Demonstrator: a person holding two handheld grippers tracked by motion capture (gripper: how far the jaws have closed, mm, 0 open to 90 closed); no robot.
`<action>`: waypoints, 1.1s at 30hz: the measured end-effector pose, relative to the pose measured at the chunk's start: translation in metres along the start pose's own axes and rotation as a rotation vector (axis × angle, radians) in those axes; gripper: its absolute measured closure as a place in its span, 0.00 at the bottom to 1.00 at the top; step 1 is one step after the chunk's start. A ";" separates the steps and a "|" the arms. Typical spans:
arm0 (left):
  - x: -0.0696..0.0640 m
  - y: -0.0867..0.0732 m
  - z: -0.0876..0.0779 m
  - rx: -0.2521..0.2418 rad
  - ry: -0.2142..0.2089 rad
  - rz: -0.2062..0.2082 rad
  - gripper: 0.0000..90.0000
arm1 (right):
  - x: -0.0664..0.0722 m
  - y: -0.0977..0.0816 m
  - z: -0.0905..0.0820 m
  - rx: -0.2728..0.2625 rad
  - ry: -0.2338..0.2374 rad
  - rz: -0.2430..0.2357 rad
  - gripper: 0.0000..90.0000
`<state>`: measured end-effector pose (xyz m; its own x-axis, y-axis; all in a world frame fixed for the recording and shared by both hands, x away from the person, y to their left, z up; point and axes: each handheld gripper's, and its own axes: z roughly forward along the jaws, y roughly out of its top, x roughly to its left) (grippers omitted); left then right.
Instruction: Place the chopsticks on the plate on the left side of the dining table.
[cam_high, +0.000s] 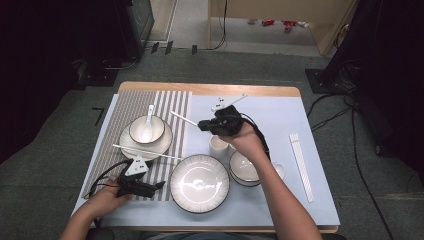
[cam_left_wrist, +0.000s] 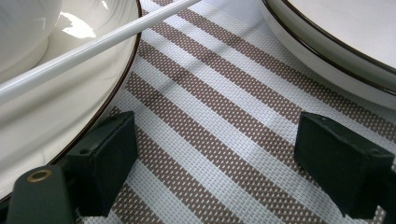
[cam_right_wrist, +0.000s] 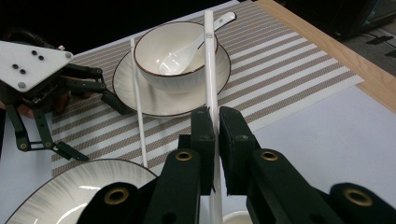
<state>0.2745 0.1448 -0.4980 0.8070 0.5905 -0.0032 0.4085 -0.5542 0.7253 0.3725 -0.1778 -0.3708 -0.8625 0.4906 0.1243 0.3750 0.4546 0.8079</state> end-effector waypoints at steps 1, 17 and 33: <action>0.000 0.000 0.000 0.000 0.000 0.000 0.15 | 0.000 0.000 0.000 0.001 0.000 0.001 0.95; 0.000 0.000 0.000 -0.001 -0.001 -0.003 0.15 | 0.008 0.008 0.013 0.007 0.023 -0.019 0.95; 0.000 0.000 0.000 -0.001 0.000 -0.001 0.15 | 0.014 0.014 0.021 0.005 0.039 -0.025 0.95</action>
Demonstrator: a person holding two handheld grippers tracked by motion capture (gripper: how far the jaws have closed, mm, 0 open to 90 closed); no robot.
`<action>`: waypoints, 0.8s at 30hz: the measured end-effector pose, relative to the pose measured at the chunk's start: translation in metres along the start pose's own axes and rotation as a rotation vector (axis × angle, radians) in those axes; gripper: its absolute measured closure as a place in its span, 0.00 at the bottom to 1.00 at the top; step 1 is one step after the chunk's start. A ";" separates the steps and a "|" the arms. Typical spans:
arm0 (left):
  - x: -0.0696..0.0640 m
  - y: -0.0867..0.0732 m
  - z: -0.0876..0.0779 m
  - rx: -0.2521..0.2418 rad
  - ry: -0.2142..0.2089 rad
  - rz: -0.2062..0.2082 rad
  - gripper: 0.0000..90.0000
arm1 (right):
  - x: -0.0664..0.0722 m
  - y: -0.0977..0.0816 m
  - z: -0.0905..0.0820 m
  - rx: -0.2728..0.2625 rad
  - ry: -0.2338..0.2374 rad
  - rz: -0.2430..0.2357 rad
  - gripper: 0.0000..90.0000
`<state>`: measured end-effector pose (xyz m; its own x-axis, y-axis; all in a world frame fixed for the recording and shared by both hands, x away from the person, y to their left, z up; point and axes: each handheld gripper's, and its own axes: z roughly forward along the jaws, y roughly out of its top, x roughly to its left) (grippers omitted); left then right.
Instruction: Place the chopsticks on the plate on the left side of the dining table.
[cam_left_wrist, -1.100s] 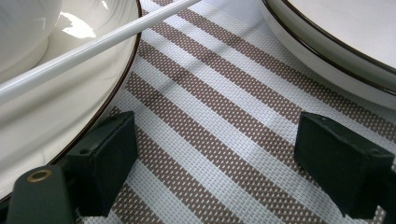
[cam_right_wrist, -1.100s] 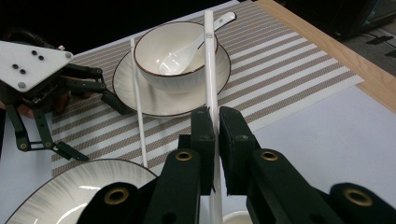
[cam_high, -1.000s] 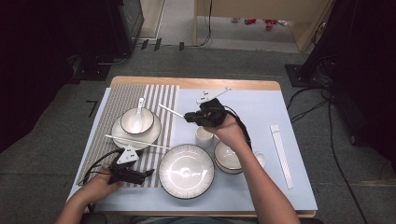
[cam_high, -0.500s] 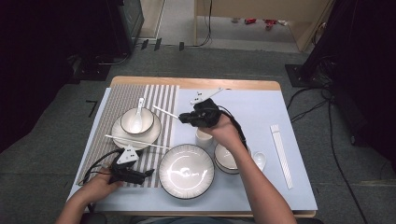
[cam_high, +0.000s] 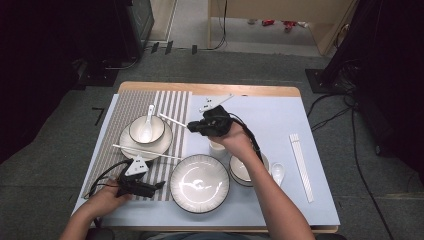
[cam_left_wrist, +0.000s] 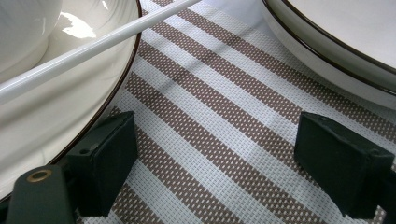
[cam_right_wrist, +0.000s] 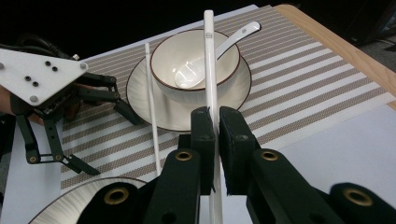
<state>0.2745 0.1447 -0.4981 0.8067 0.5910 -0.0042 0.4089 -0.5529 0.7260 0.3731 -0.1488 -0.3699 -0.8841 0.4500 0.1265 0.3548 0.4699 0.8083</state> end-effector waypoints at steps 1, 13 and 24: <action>0.000 0.000 0.000 0.000 0.000 0.000 0.15 | 0.000 0.000 0.001 0.001 0.001 -0.002 0.95; 0.000 0.000 0.000 0.000 0.000 -0.001 0.15 | 0.006 0.006 0.008 -0.006 0.015 0.000 0.95; 0.000 0.000 0.000 -0.001 -0.001 -0.001 0.15 | 0.013 0.013 0.019 0.013 0.027 -0.021 0.95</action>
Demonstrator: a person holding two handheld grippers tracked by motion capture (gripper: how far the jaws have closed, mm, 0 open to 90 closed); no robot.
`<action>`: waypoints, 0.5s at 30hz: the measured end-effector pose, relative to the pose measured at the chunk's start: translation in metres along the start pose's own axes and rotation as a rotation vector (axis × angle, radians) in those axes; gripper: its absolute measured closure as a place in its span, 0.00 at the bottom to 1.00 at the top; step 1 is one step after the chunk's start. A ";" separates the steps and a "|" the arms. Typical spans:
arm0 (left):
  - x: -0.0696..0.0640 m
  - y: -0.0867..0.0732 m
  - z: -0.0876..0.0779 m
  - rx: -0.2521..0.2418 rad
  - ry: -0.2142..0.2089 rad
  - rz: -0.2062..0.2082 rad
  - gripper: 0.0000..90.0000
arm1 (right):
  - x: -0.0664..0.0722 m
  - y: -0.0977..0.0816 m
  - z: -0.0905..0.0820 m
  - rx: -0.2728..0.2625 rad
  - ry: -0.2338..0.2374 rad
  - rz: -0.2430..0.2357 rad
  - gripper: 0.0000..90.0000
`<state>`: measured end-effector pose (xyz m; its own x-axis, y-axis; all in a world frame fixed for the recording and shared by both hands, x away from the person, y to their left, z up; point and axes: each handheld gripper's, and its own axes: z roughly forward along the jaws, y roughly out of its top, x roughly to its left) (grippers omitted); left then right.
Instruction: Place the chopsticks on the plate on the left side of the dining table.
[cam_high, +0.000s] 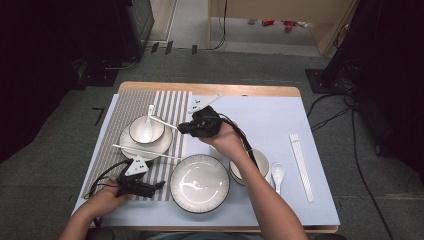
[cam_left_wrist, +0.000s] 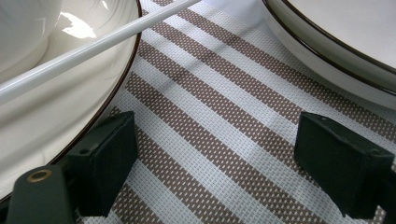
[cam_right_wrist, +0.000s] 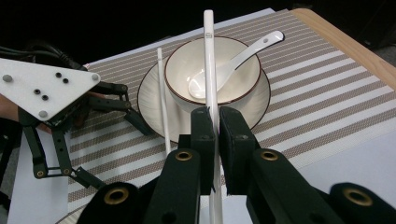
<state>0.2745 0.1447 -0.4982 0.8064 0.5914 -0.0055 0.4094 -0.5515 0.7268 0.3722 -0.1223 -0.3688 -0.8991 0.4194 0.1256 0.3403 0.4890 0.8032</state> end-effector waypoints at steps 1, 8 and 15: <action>0.000 0.000 0.000 0.000 0.000 0.001 0.15 | 0.000 0.001 0.001 0.000 0.002 -0.003 0.95; 0.000 0.000 0.000 0.002 0.002 0.004 0.15 | 0.004 0.004 0.007 0.000 0.011 -0.004 0.95; 0.000 0.000 0.000 0.000 0.001 0.001 0.15 | 0.007 0.007 0.014 0.007 0.019 -0.007 0.95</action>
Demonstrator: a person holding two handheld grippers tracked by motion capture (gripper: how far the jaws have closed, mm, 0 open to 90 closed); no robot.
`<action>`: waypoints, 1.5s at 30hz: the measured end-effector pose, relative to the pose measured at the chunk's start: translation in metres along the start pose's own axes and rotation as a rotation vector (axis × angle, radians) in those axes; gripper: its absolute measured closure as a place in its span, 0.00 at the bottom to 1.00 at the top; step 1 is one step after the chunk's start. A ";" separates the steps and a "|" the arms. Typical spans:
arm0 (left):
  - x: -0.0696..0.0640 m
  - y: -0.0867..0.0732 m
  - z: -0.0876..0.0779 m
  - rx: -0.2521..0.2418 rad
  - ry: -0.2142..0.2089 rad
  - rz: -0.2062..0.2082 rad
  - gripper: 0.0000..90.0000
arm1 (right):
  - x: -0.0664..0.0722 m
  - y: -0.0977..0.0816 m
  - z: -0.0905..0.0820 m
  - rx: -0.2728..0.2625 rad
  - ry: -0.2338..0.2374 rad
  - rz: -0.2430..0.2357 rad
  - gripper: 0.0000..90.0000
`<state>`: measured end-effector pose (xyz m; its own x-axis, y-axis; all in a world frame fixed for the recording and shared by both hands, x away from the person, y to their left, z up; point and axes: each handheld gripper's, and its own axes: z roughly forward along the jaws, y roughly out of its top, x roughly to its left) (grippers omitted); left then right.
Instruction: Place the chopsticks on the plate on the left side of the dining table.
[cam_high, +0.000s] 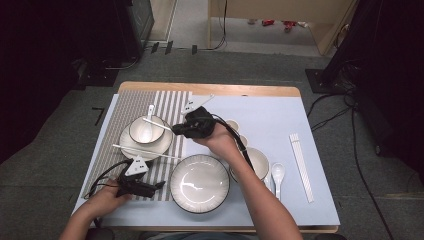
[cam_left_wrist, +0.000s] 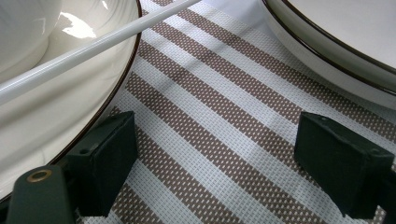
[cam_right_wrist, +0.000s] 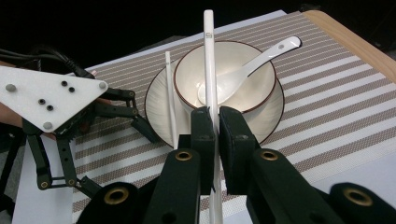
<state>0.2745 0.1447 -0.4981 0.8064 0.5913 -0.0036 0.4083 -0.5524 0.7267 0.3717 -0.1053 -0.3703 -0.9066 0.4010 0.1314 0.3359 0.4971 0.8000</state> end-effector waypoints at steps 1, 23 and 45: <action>0.000 0.000 0.000 0.000 0.000 0.000 0.15 | 0.000 0.000 0.000 0.000 -0.001 -0.001 0.95; 0.000 0.000 0.000 0.000 0.000 0.000 0.15 | 0.005 0.001 0.019 0.015 0.022 -0.006 0.95; 0.000 0.000 0.000 0.002 0.000 0.002 0.15 | 0.010 0.002 0.036 0.020 0.039 -0.014 0.95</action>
<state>0.2745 0.1447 -0.4980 0.8073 0.5902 -0.0025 0.4077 -0.5545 0.7255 0.3728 -0.0732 -0.3886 -0.9202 0.3643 0.1435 0.3283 0.5181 0.7898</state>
